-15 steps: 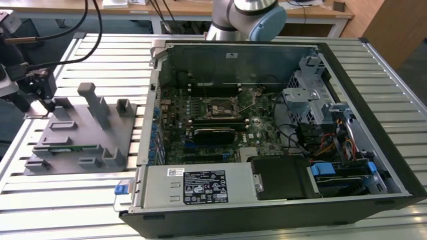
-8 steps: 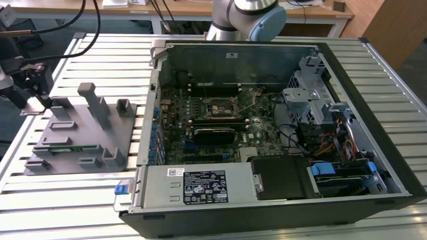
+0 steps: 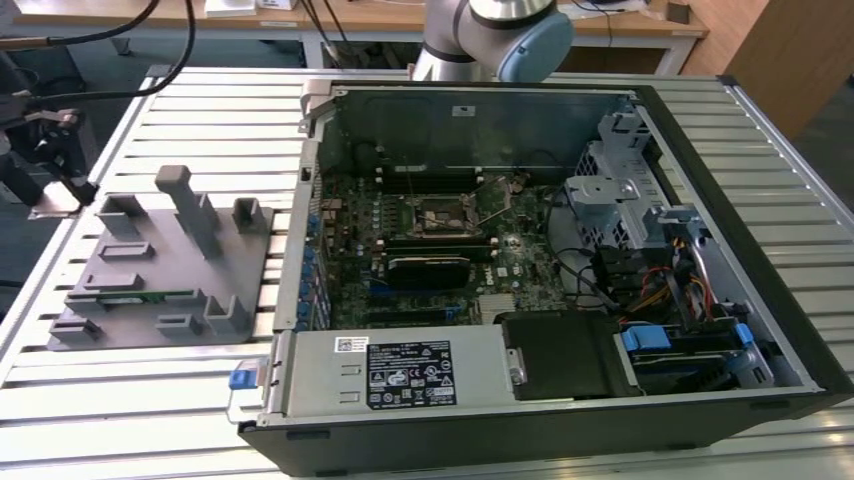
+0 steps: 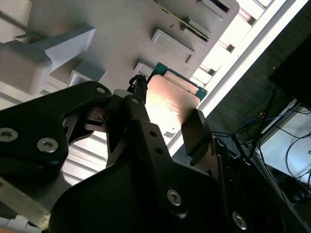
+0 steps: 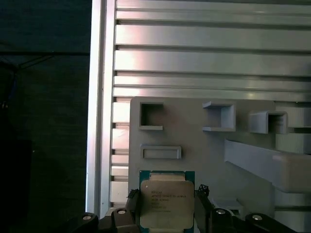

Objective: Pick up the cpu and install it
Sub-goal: 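Pick up the cpu and move it towards the insertion slot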

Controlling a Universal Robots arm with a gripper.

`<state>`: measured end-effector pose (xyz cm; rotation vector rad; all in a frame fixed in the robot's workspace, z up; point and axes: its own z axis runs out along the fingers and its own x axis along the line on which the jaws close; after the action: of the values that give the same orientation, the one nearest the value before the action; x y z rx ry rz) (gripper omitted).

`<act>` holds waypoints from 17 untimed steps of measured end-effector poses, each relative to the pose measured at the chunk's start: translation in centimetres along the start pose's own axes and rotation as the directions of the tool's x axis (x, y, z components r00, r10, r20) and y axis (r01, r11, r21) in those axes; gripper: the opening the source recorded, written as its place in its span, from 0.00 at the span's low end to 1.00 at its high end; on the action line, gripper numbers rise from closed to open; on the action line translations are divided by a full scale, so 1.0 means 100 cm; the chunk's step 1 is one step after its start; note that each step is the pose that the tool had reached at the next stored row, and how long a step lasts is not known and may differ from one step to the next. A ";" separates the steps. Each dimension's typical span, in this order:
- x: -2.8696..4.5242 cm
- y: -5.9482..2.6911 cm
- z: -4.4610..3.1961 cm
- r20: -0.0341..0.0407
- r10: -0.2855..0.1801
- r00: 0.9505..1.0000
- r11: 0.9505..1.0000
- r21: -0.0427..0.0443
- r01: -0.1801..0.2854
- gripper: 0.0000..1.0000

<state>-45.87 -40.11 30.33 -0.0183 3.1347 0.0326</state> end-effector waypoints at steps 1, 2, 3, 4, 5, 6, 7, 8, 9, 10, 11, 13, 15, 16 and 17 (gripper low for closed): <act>0.0000 0.0000 -0.0018 0.000 0.000 1.000 1.000 0.000 0.000 0.53; 0.0000 0.0001 -0.0040 0.001 0.000 1.000 1.000 0.000 0.000 0.53; -0.0001 0.0001 -0.0061 0.001 0.000 1.000 1.000 0.000 0.000 0.53; -0.0001 0.0002 -0.0080 0.001 0.000 1.000 1.000 0.000 0.000 0.53; -0.0001 0.0002 -0.0100 0.001 0.000 1.000 1.000 0.000 0.000 0.53; -0.0001 0.0003 -0.0121 0.002 0.000 1.000 1.000 0.000 0.000 0.53; -0.0001 0.0004 -0.0141 0.002 0.000 1.000 1.000 0.000 0.000 0.53; -0.0001 0.0004 -0.0160 0.002 0.000 1.000 1.000 0.000 0.000 0.53; -0.0002 0.0005 -0.0180 0.002 0.000 1.000 1.000 0.000 0.000 0.53; -0.0002 0.0005 -0.0201 0.003 0.000 1.000 1.000 0.000 0.000 0.53; -0.0002 0.0006 -0.0222 0.003 0.000 1.000 1.000 0.000 0.000 0.53; -0.0002 0.0007 -0.0264 0.004 0.000 1.000 1.000 0.000 0.000 0.53; -0.0003 0.0008 -0.0303 0.005 0.000 1.000 1.000 0.000 0.000 0.53; -0.0002 0.0009 -0.0323 0.005 0.000 1.000 1.000 0.000 0.000 0.53; -0.0003 0.0010 -0.0343 0.005 0.000 1.000 1.000 0.000 0.000 0.53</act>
<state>-45.86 -40.08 33.76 -0.0185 3.1296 0.0325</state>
